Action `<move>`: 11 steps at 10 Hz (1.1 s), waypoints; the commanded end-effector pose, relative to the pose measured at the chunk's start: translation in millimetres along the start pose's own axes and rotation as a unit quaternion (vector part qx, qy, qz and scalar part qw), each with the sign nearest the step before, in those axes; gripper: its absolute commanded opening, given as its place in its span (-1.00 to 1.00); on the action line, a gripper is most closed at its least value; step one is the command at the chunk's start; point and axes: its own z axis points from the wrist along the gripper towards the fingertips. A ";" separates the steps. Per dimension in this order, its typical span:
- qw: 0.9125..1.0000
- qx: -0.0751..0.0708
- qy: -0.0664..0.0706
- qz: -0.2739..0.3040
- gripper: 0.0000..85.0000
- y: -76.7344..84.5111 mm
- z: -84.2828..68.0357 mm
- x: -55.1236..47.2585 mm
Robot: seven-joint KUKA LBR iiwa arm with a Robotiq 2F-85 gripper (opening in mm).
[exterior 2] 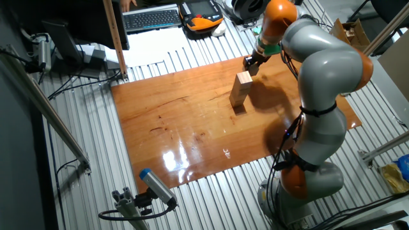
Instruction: Stack the blocks in a vertical line of five
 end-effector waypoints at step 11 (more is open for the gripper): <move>1.000 -0.017 -0.001 0.015 -1.00 29.5 -115.5 25.0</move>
